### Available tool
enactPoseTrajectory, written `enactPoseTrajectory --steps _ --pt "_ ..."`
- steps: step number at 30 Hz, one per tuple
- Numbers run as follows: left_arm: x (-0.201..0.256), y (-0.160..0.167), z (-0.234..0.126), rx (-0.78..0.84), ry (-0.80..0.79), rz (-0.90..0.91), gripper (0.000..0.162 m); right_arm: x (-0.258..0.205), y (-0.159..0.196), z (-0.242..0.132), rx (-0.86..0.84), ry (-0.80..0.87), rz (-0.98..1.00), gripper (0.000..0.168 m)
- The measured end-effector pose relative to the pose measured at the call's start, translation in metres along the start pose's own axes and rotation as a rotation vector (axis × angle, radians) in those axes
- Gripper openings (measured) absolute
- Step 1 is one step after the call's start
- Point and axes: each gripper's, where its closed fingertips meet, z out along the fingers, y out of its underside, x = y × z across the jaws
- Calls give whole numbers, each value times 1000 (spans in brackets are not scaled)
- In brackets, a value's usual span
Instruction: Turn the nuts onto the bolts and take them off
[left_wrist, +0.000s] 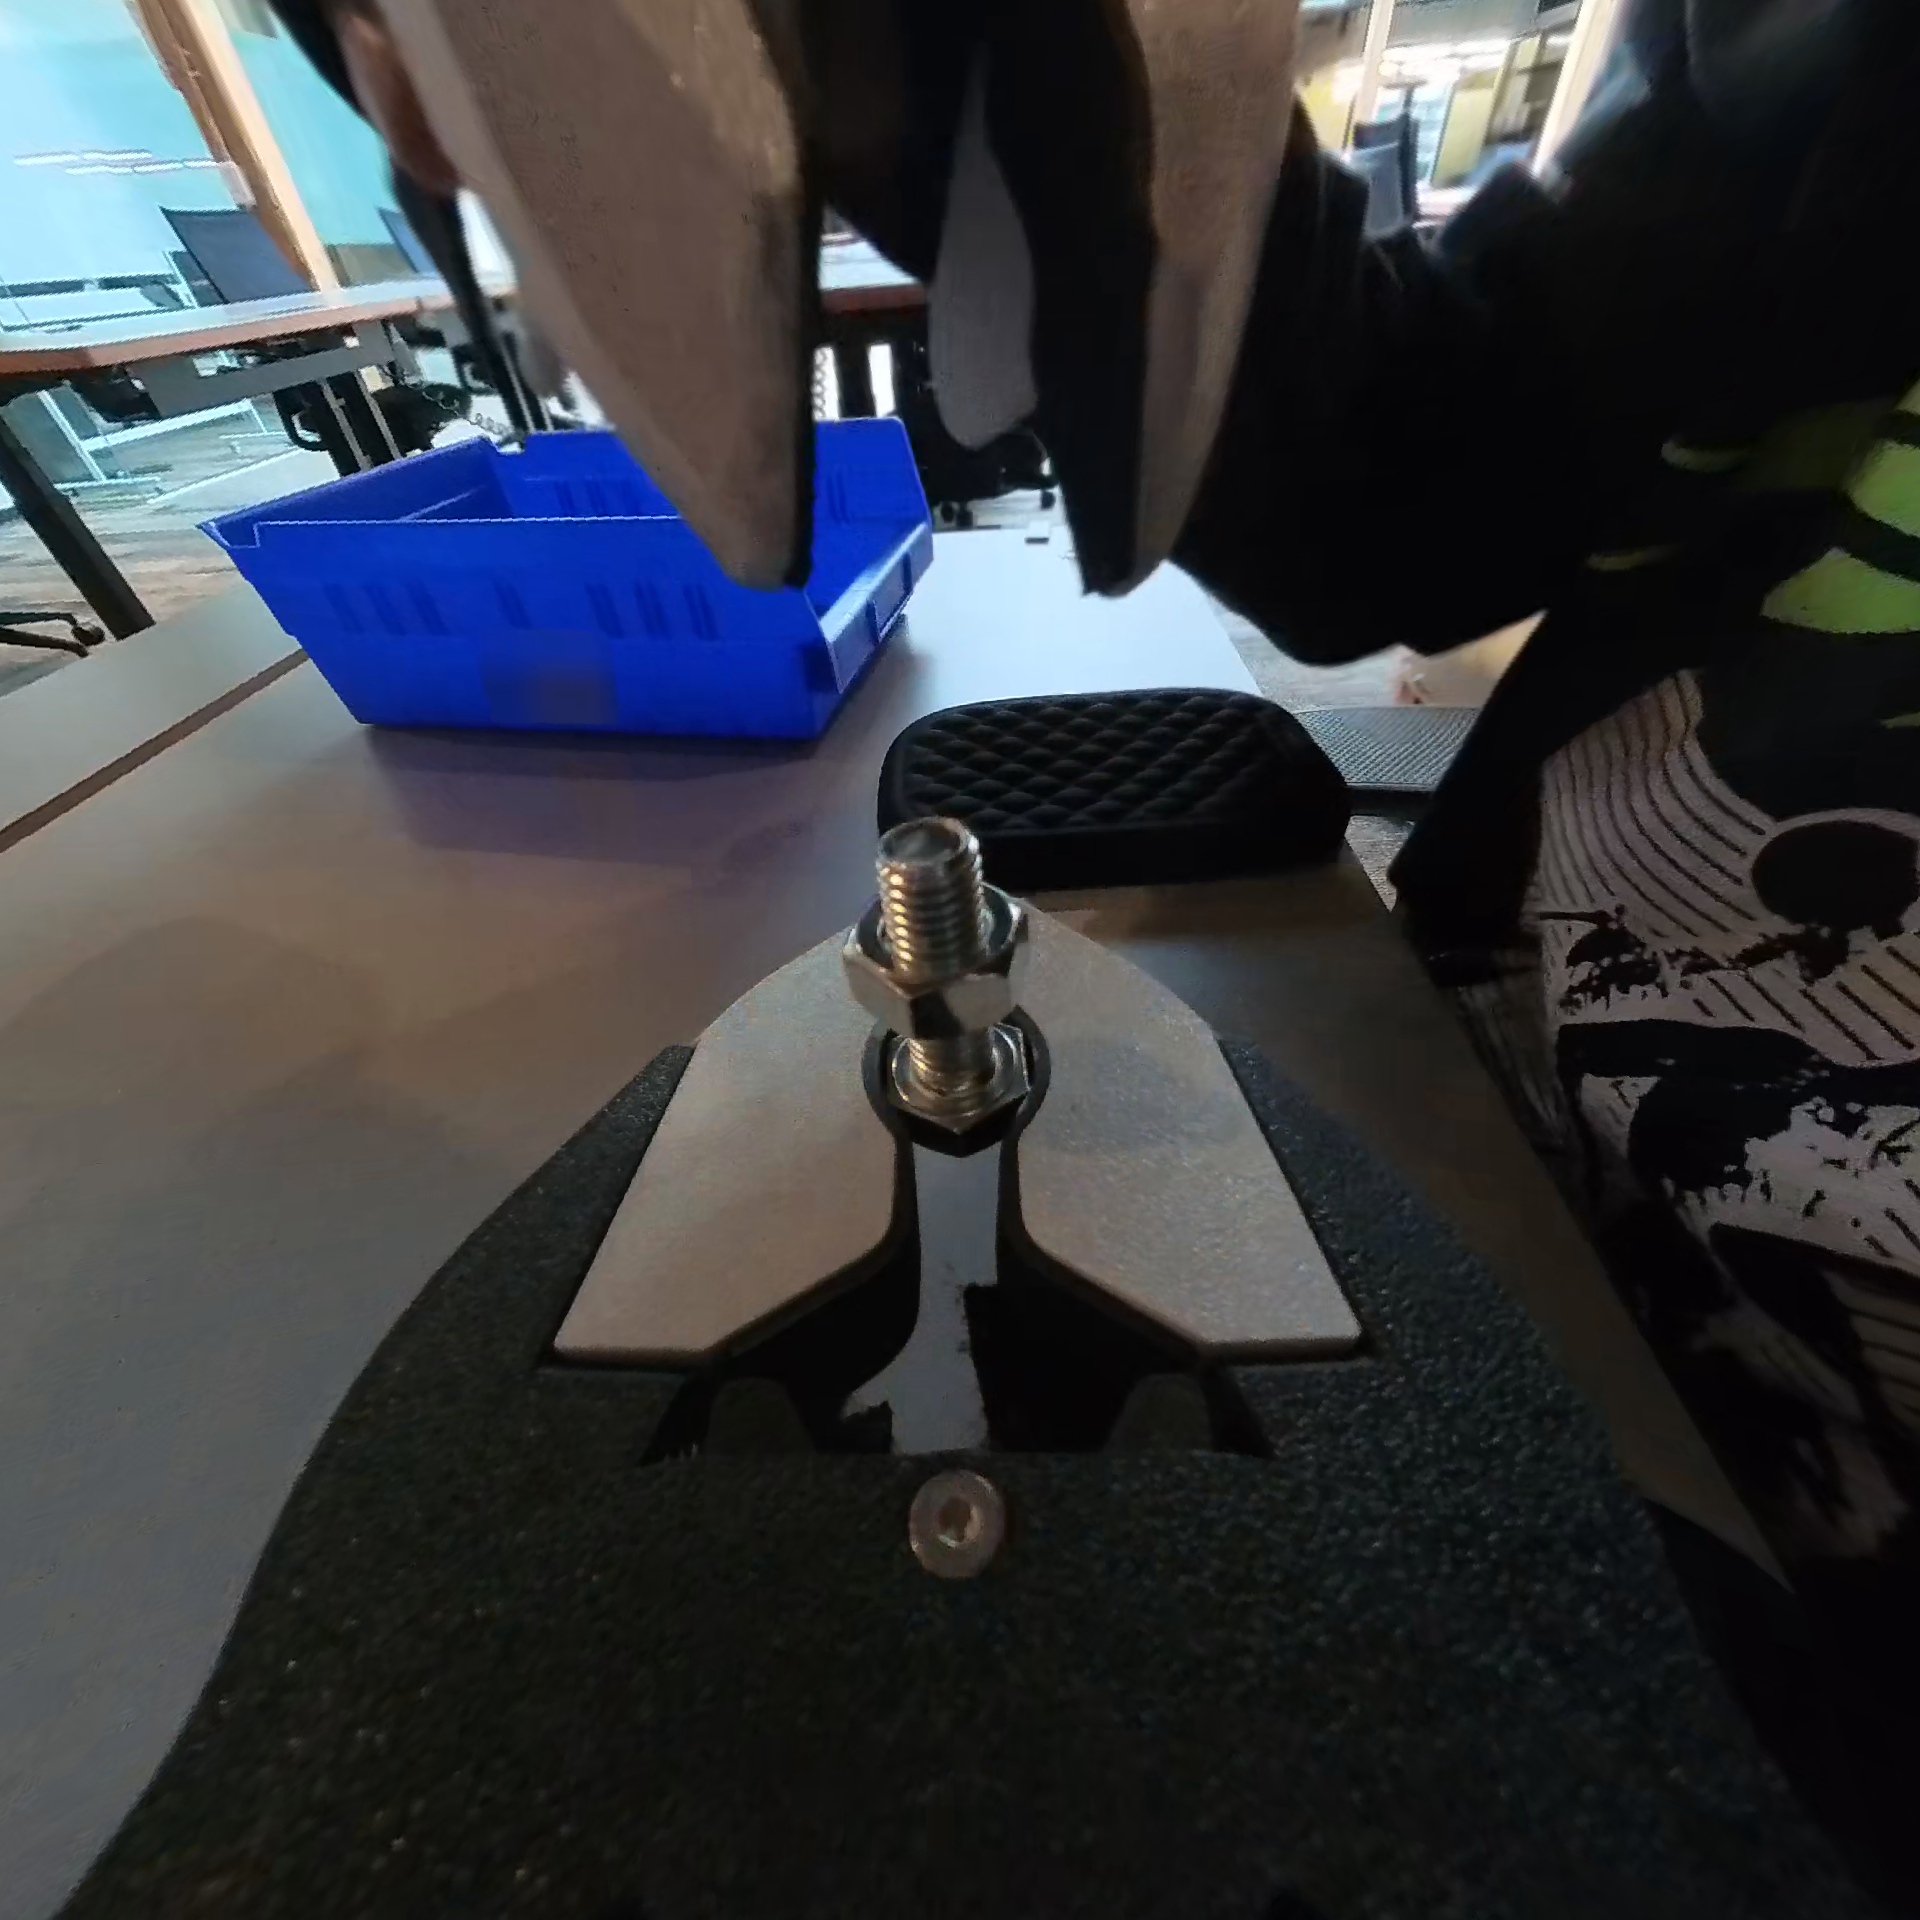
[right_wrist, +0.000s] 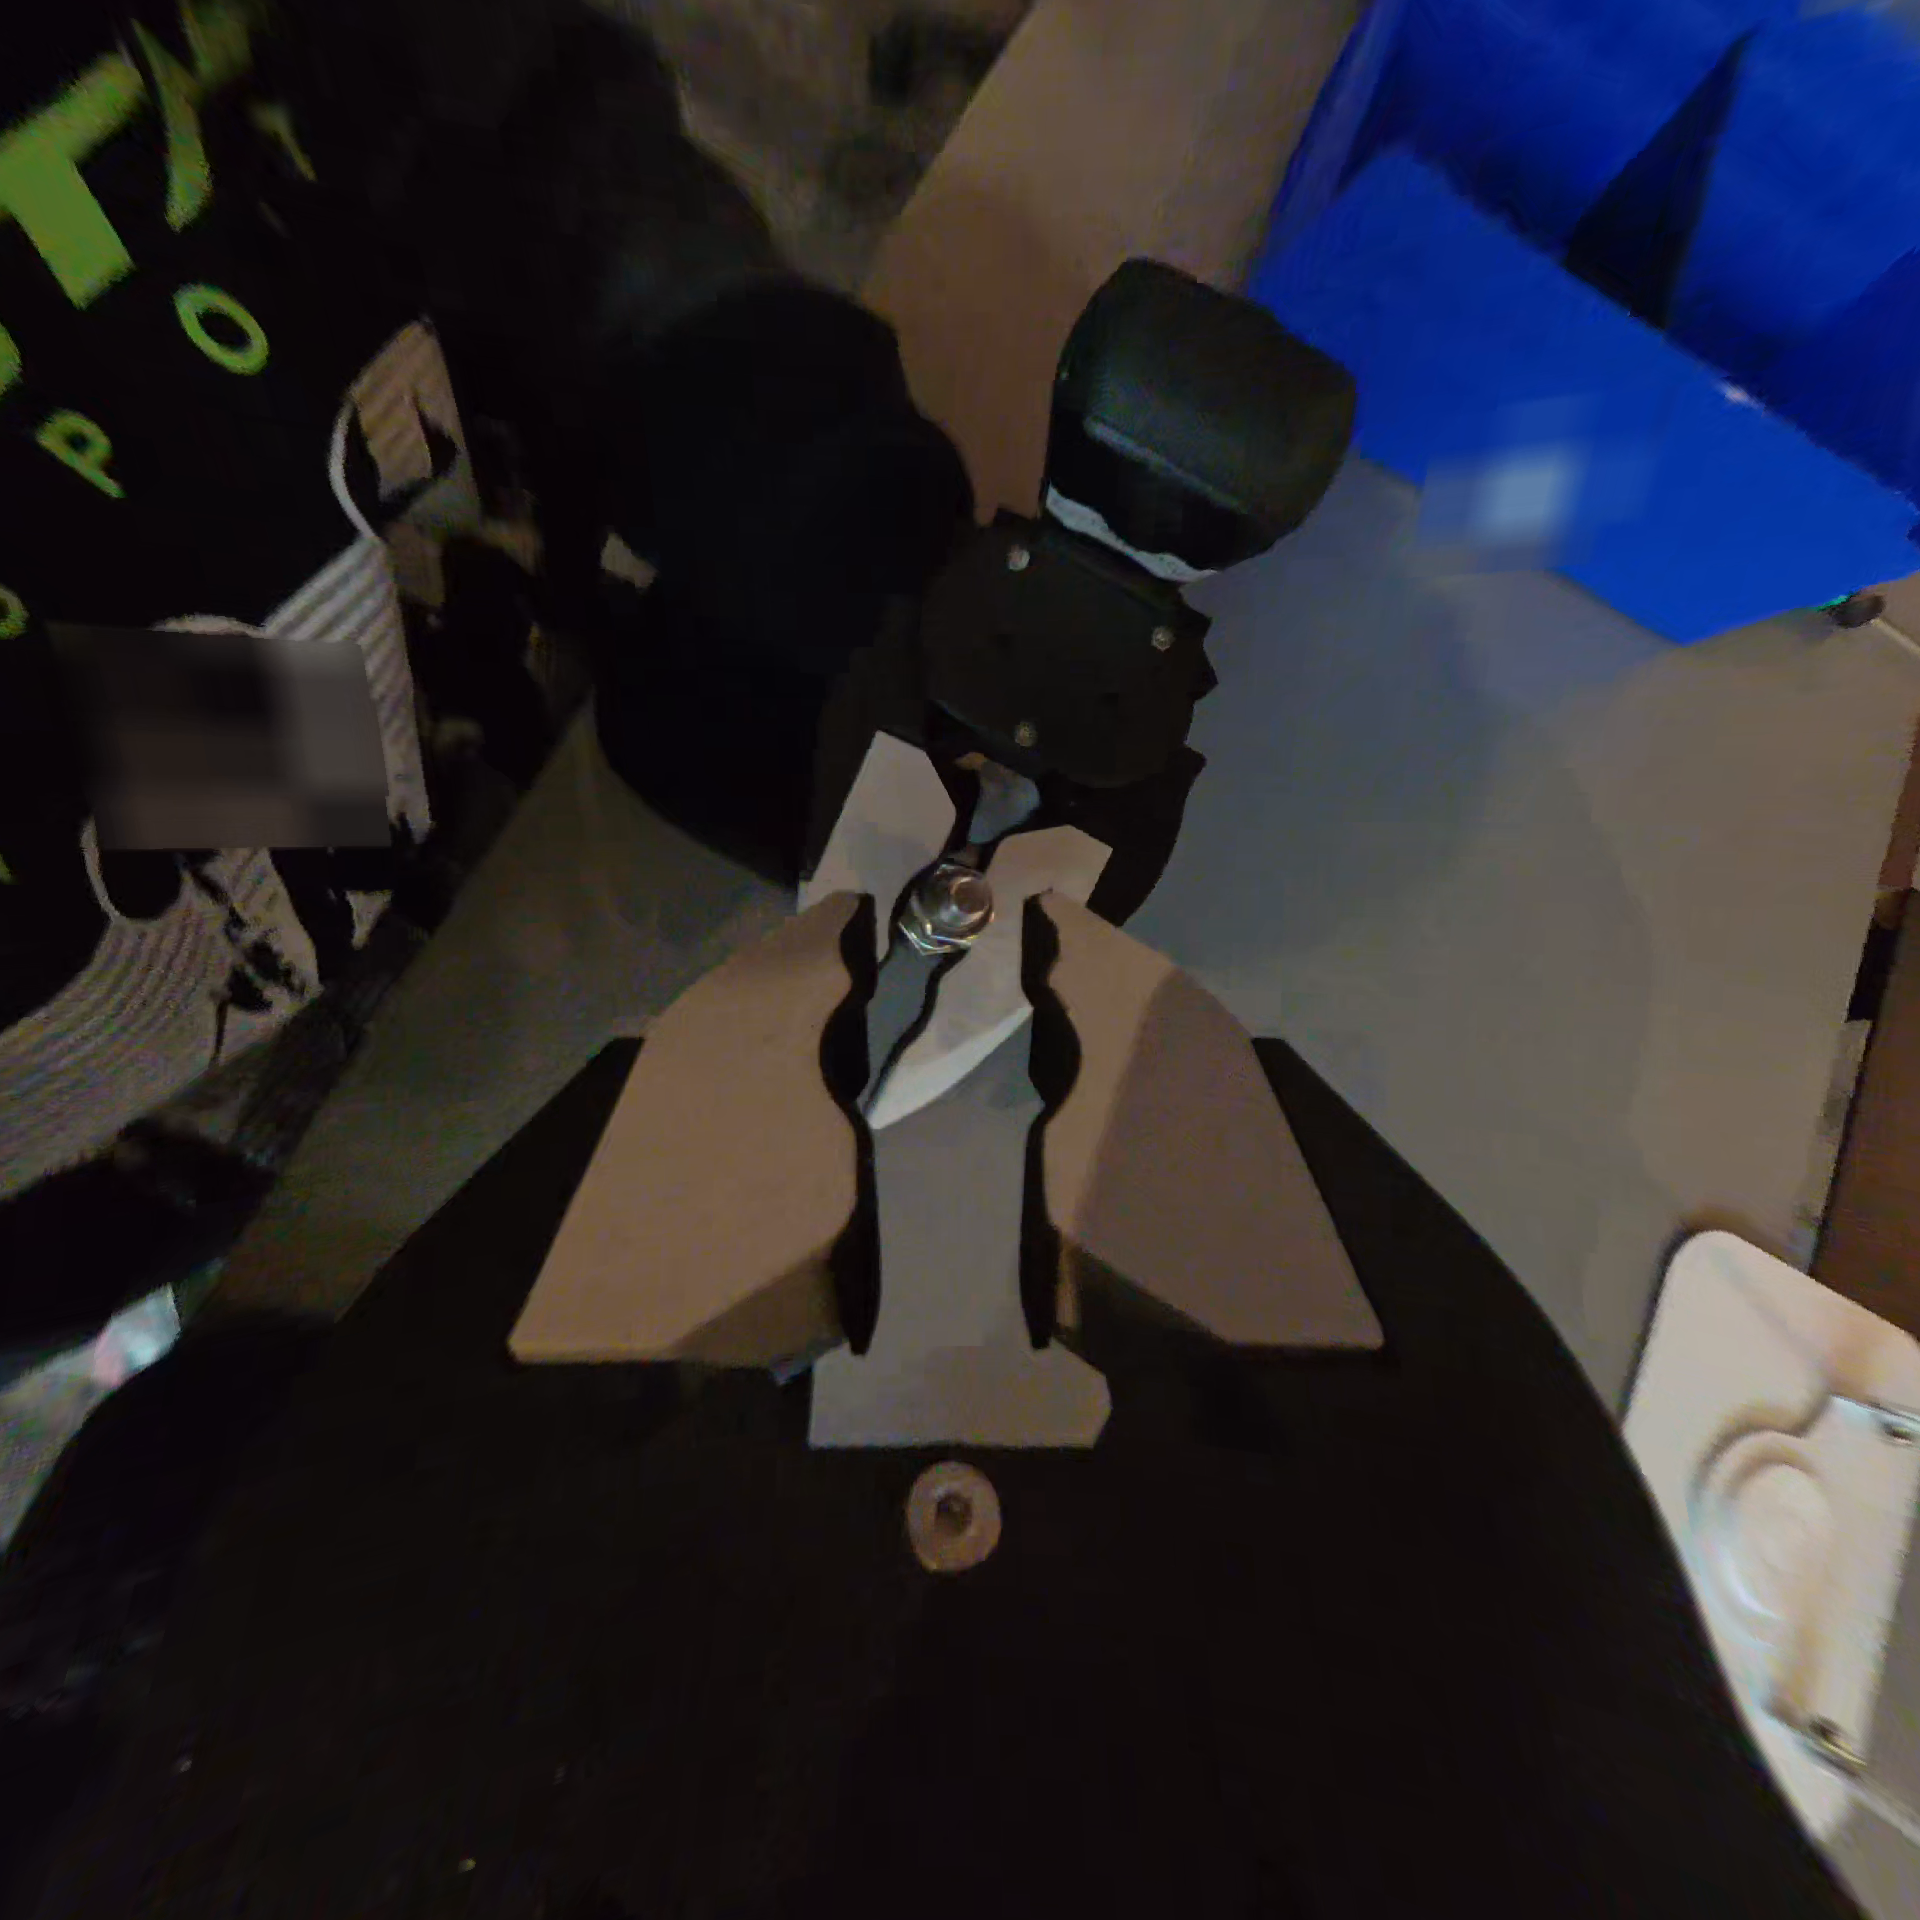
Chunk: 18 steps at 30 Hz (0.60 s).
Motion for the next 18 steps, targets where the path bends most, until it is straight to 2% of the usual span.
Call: enactPoseTrajectory --steps 7,18 --pt "0 1 1 -4 2 1 11 3 17 19 -356 -145 -99 30" --pt "-1 1 2 -7 2 3 10 3 15 24 -407 -185 -137 20"
